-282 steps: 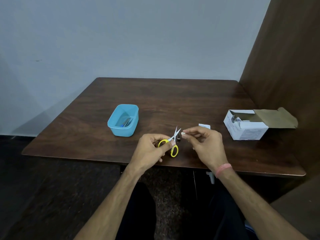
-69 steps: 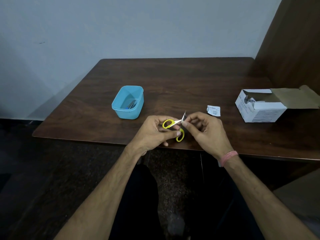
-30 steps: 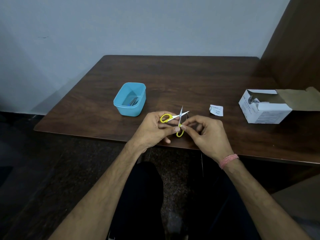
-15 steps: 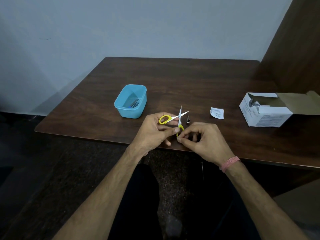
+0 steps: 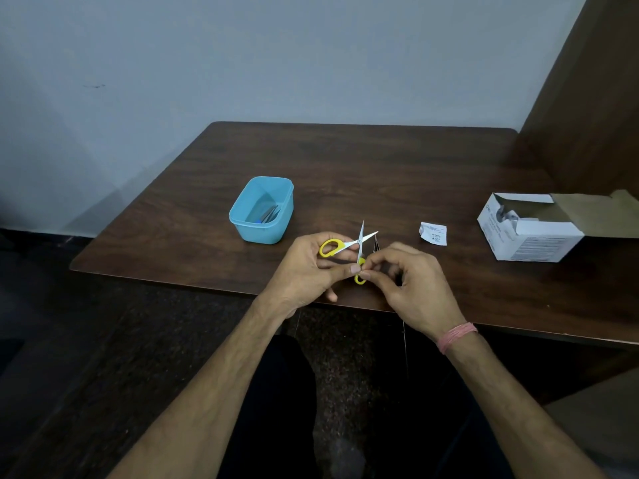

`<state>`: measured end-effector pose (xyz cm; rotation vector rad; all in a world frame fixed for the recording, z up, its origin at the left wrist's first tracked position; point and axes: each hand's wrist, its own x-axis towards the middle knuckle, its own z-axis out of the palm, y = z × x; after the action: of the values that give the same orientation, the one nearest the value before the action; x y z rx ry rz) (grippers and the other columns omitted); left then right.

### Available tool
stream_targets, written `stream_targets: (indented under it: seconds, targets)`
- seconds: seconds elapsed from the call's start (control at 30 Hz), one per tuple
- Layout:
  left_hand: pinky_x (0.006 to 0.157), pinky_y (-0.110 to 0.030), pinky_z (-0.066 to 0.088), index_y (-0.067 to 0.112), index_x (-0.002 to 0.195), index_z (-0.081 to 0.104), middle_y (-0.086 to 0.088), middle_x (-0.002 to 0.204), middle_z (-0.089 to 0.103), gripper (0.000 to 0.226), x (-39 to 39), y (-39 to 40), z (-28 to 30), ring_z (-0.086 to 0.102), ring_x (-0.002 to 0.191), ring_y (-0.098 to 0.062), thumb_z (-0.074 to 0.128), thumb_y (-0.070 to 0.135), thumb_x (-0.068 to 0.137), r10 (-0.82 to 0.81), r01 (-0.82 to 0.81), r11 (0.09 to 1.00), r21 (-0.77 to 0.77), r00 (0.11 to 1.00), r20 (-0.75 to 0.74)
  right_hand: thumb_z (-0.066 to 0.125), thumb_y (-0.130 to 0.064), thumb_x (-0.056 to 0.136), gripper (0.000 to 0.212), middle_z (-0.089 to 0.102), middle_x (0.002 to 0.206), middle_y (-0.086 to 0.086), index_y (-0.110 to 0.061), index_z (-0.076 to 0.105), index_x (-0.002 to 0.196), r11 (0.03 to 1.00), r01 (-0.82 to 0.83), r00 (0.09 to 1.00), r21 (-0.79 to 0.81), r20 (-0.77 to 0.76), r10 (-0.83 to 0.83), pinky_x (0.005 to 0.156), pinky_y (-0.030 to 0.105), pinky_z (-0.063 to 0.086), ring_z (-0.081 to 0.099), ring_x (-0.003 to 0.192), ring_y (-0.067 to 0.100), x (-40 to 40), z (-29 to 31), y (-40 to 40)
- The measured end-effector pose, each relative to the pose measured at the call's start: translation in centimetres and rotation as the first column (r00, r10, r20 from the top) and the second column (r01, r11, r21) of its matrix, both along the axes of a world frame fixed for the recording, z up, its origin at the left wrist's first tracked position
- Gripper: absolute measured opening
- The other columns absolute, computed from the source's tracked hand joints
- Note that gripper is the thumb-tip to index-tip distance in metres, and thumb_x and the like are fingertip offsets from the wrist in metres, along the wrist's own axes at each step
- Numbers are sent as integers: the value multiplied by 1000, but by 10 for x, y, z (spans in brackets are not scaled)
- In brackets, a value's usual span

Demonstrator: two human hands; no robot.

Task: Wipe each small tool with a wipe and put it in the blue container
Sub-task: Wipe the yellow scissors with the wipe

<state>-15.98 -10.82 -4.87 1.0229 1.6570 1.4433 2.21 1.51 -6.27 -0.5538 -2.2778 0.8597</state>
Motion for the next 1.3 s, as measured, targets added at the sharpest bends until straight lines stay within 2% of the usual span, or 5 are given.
stream_targets:
  seconds: [0.33,0.63,0.87,1.17,1.3]
  targets:
    - [44,-25,56,11,127,75,-3,107,87,31,3,-2,5,83,94,-14,85,6,98,-3,3,1000,-23,1000,0,83,-23,97,12,68,98,-16,-32,76,97,1000,23,1000,-21,-21,-23,74,25,51,60,72,15,0,3,-2]
    - [41,-23,53,11,125,77,-10,112,85,17,6,-4,9,86,104,-23,75,17,109,4,-3,1000,-13,1000,19,77,-23,102,11,65,100,-18,-32,71,102,998,27,1000,56,-1,-27,76,27,53,63,80,5,1,3,-7]
    - [43,-28,57,14,110,82,-11,98,85,18,8,-1,9,86,92,-29,83,31,103,75,-75,996,-41,997,4,73,-30,105,8,62,105,-24,-35,78,110,983,-73,996,168,62,63,79,32,57,64,88,-1,5,5,-11]
    - [50,-26,58,11,113,80,-14,106,84,14,8,-5,11,85,101,-30,82,21,103,60,-62,998,25,996,63,81,-22,100,11,65,97,-16,-31,74,100,999,-18,999,29,-34,19,67,25,47,58,68,20,3,8,-9]
    - [52,-27,60,15,122,71,-7,103,86,23,9,-4,10,83,95,-19,82,20,103,21,-21,1000,17,999,50,79,-18,101,12,65,96,-17,-29,74,101,999,-32,999,31,-25,33,72,18,44,62,76,14,3,8,-10]
